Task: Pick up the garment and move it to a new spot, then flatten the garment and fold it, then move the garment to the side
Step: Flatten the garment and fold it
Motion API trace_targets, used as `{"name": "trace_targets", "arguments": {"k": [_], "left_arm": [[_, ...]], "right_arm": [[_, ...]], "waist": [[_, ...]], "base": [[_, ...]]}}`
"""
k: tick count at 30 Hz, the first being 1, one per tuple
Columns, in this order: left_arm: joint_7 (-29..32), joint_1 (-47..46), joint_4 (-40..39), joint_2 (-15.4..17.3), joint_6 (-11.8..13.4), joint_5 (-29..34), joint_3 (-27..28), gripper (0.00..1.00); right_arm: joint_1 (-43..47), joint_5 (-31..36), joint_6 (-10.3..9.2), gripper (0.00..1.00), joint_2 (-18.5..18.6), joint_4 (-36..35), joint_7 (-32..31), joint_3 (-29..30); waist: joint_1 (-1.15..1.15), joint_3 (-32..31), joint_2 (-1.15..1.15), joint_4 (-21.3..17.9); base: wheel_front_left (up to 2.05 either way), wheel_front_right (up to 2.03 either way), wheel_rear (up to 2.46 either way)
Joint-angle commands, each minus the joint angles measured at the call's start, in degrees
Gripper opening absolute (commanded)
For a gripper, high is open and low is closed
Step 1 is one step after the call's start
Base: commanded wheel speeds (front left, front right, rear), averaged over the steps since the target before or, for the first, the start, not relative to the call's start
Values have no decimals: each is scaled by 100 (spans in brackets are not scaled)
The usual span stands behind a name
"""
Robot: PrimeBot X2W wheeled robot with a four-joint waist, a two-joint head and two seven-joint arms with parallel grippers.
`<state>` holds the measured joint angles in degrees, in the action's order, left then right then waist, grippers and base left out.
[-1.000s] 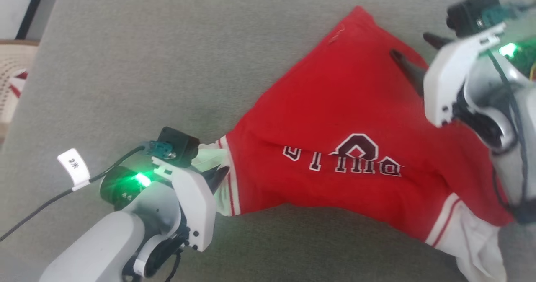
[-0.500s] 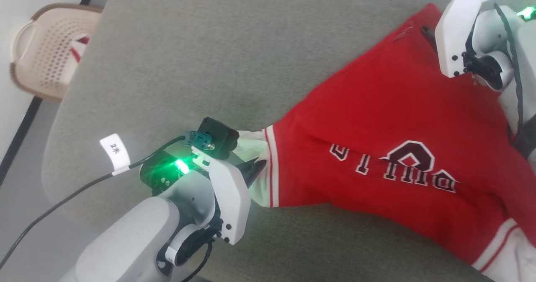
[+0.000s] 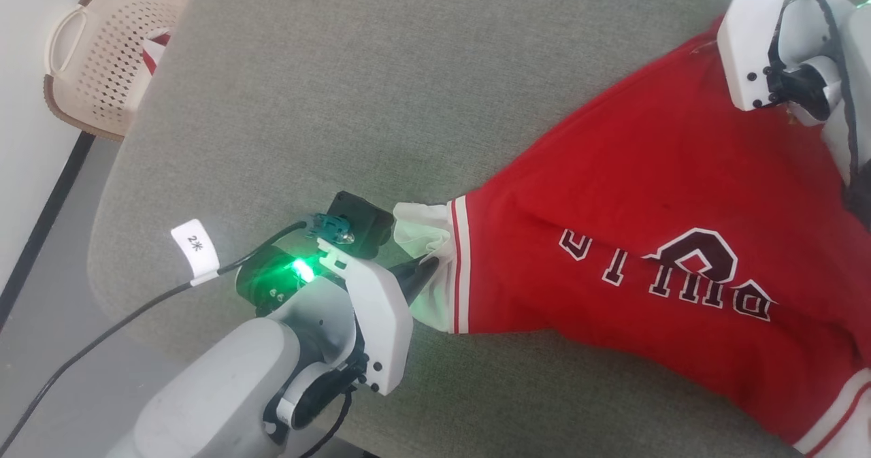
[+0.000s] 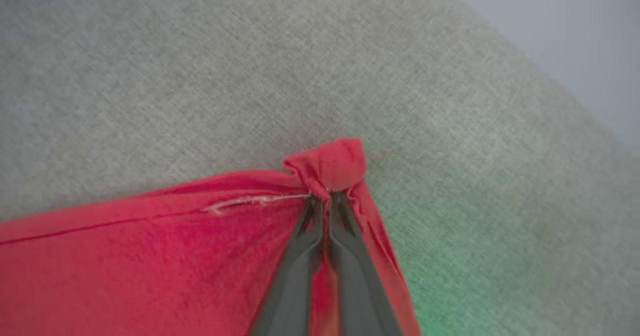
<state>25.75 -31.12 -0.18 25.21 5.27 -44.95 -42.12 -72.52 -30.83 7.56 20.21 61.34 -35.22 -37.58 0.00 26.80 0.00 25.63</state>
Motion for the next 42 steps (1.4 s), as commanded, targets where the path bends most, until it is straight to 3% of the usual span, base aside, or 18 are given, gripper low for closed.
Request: {"name": "trace_targets", "arguments": {"k": [1, 9, 16, 24, 35, 42], "left_arm": [[-24, -80, 19, 14, -11, -13, 26, 0], [41, -235, 55, 223, 154, 35, 222, 0], [346, -590, -56, 560, 369, 133, 443, 0], [692, -1080, 9, 816, 439, 143, 626, 0], [1011, -2392, 727, 964, 198, 348, 813, 0], [894, -3229, 1356, 929, -29, 530, 885, 0]], "right_arm": [[229, 1, -15, 0, 93, 269, -40, -55], [-13, -137, -15, 0, -119, 381, 393, -25], [22, -374, -13, 0, -230, 50, 724, -138], [41, -666, -13, 0, -183, -366, 1011, -217], [72, -1025, -13, 0, 124, -1097, 1389, -25], [-7, -964, -13, 0, 204, -1416, 1498, 239]], "waist": [[0, -9, 0, -28], [0, -169, 0, -355], [0, -466, 0, -766], [0, -735, 0, -1188], [0, -1233, 0, -1713], [0, -1465, 0, -1965]], "base": [[0, 0, 0], [0, 0, 0], [0, 0, 0], [0, 0, 0], [0, 0, 0], [0, 0, 0]]}}
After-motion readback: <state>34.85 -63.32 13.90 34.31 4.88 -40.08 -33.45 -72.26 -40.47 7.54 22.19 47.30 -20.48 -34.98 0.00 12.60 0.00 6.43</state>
